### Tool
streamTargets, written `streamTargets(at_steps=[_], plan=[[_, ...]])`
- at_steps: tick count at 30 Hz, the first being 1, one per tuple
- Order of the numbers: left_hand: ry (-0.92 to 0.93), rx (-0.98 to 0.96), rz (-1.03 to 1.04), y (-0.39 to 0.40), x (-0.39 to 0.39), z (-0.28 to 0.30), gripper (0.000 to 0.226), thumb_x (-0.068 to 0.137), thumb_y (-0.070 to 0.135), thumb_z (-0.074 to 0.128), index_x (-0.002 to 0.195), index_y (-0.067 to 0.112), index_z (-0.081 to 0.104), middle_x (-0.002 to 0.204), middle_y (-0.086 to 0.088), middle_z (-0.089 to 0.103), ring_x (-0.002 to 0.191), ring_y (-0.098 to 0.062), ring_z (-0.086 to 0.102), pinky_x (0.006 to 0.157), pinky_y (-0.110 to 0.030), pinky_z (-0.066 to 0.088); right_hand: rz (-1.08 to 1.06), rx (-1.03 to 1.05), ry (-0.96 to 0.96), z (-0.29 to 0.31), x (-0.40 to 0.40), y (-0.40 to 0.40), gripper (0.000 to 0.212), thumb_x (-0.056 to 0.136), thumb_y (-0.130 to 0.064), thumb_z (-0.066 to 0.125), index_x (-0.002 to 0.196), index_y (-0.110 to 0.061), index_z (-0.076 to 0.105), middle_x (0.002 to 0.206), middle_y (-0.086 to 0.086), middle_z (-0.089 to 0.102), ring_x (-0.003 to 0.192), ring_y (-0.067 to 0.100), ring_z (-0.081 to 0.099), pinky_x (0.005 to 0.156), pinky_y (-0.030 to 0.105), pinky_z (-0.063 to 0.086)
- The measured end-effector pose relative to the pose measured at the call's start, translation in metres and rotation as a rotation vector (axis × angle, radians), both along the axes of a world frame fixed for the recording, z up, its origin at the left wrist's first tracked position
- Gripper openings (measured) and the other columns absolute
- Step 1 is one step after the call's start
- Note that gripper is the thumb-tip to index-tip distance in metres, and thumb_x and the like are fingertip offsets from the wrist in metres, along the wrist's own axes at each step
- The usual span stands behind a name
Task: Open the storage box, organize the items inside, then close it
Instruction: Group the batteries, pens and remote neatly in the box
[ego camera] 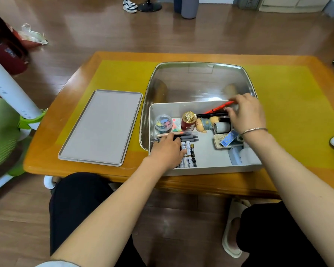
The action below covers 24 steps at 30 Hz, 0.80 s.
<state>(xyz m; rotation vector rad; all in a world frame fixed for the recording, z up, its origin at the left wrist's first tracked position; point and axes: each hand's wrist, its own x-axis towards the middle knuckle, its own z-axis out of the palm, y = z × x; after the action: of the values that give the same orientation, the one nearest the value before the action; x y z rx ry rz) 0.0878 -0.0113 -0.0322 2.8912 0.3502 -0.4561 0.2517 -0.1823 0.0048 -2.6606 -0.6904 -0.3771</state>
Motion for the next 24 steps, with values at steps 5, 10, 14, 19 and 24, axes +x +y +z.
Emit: streamTargets(at_steps=[5,10,14,19,24], plan=[[0.013,0.004,0.014,0.000,-0.002,-0.001,0.056,0.098,0.049,0.038,0.143,0.015,0.035,0.153,-0.008,0.021,0.138,-0.032,0.025,0.108,-0.052,0.031,-0.202,-0.118,-0.001,0.002,0.031,-0.010,0.036,0.085,-0.025,0.063,0.120,-0.020,0.060,0.118,0.017,0.057,0.112,0.037,0.046,0.089,0.042,0.035],[0.016,0.015,0.022,0.002,-0.001,-0.004,0.056,0.097,0.050,0.039,0.141,0.017,0.037,0.153,-0.006,0.020,0.137,-0.031,0.025,0.107,-0.052,0.032,-0.242,-0.140,0.049,0.004,0.041,0.002,0.031,0.086,-0.034,0.061,0.113,-0.020,0.063,0.108,0.017,0.066,0.110,0.037,0.052,0.090,0.040,0.033],[0.006,0.014,0.025,0.002,-0.001,-0.005,0.055,0.096,0.049,0.041,0.141,0.017,0.038,0.153,-0.006,0.021,0.137,-0.030,0.025,0.107,-0.052,0.031,-0.259,-0.072,0.147,0.002,0.044,0.008,0.025,0.086,-0.034,0.061,0.106,-0.021,0.067,0.106,0.012,0.068,0.109,0.034,0.054,0.091,0.039,0.033],[0.002,0.002,0.030,0.003,-0.001,-0.007,0.056,0.096,0.049,0.043,0.142,0.017,0.036,0.153,-0.005,0.019,0.137,-0.030,0.023,0.108,-0.052,0.031,-0.105,0.314,0.213,0.007,0.041,0.008,0.014,0.086,-0.020,0.062,0.097,-0.015,0.069,0.098,0.007,0.070,0.094,0.026,0.062,0.091,0.037,0.045],[0.003,-0.011,0.032,0.003,0.000,-0.006,0.054,0.096,0.047,0.043,0.141,0.017,0.037,0.152,-0.006,0.021,0.137,-0.031,0.024,0.108,-0.052,0.031,-0.037,0.652,0.119,0.022,0.024,0.000,0.012,0.086,-0.010,0.058,0.093,-0.003,0.064,0.081,0.003,0.058,0.061,0.004,0.046,0.061,0.010,0.036]])
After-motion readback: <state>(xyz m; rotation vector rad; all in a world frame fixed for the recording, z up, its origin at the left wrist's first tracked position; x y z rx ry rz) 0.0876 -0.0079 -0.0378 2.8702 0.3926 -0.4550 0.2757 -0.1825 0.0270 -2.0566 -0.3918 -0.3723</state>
